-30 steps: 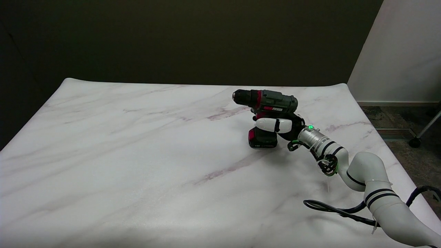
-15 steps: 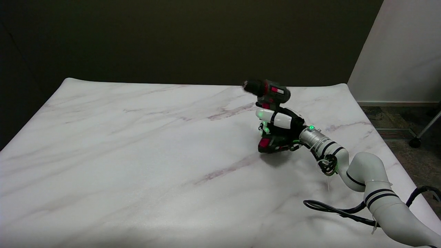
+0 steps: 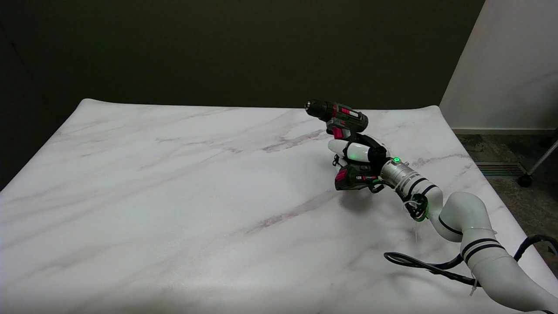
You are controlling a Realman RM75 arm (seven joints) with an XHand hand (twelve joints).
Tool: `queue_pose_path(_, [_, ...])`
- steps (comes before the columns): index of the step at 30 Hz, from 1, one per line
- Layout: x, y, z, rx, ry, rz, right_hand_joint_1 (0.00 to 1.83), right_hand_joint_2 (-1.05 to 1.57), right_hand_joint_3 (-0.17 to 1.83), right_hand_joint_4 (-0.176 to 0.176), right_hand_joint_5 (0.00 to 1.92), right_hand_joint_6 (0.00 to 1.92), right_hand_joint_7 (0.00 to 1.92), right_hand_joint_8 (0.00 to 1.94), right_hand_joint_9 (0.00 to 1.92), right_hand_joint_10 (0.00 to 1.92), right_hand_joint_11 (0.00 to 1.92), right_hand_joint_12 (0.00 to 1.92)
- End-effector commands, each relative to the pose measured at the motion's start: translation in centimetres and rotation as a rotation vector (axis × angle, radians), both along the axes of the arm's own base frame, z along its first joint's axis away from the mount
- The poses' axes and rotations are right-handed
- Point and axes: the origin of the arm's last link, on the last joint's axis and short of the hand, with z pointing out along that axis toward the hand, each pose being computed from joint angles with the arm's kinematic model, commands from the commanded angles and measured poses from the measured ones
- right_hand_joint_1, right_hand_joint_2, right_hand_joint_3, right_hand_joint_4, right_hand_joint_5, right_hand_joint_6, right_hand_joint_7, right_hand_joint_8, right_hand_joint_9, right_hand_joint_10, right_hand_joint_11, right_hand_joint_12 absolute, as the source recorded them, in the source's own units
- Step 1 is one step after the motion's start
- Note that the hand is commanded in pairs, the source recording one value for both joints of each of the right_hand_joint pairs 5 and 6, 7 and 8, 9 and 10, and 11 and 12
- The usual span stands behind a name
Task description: Pick up the power screwdriver.
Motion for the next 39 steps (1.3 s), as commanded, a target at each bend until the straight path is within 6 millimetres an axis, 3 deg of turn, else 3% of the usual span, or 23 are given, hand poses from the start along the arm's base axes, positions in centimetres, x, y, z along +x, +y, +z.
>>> queue_pose_path(1, [0.13,-0.08,0.20,-0.019,-0.007,0.005,1.14,1.57,0.31,-0.048,0.53,0.53,1.92,1.92,1.92,1.92,1.92,1.92])
queue_pose_path(9, [0.04,-0.07,0.32,-0.024,-0.012,0.003,1.10,1.51,0.35,-0.044,0.55,0.55,1.92,1.92,1.92,1.92,1.92,1.92])
queue_pose_path(13, [0.32,-0.08,0.47,-0.026,-0.012,0.012,1.21,0.94,0.42,-0.058,0.42,0.42,1.92,1.92,1.92,1.92,1.92,1.92])
queue_pose_path(14, [0.31,-0.08,0.51,-0.028,-0.012,0.011,1.22,0.91,0.43,-0.057,0.43,0.43,1.92,1.92,1.92,1.92,1.92,1.92])
queue_pose_path(17, [0.31,-0.08,0.53,-0.030,-0.011,0.011,1.22,0.85,0.41,-0.050,0.67,0.67,1.92,1.92,1.92,1.92,1.92,1.92])
queue_pose_path(18, [0.35,-0.09,0.52,-0.029,-0.011,0.012,1.22,0.84,0.39,-0.044,0.85,0.85,1.92,1.92,1.92,1.92,1.92,1.92])
queue_pose_path(21, [0.38,-0.14,0.47,-0.029,-0.012,0.014,1.25,0.86,0.29,0.010,1.12,1.12,1.92,1.92,1.92,1.92,1.92,1.92])
queue_pose_path(23, [0.38,-0.19,0.36,-0.028,-0.014,0.014,1.28,0.95,0.19,0.072,1.32,1.32,1.92,1.92,1.92,1.92,1.92,1.92])
queue_pose_path(28, [0.45,-0.34,0.30,-0.033,-0.010,0.016,1.28,1.22,0.08,0.047,1.58,1.58,1.92,1.92,1.92,1.92,1.92,1.92])
queue_pose_path(30, [0.43,-0.33,0.38,-0.038,-0.008,0.014,1.23,1.38,0.17,0.040,1.74,1.74,1.92,1.92,1.92,1.92,1.92,1.92])
queue_pose_path(35, [0.43,-0.39,0.44,-0.042,-0.007,0.013,1.24,1.40,0.18,0.041,1.72,1.72,1.92,1.92,1.92,1.92,1.92,1.92])
queue_pose_path(39, [0.23,-0.38,0.43,-0.043,-0.010,0.008,1.26,1.33,0.26,0.050,1.89,1.89,1.92,1.92,1.92,1.92,1.92,1.92])
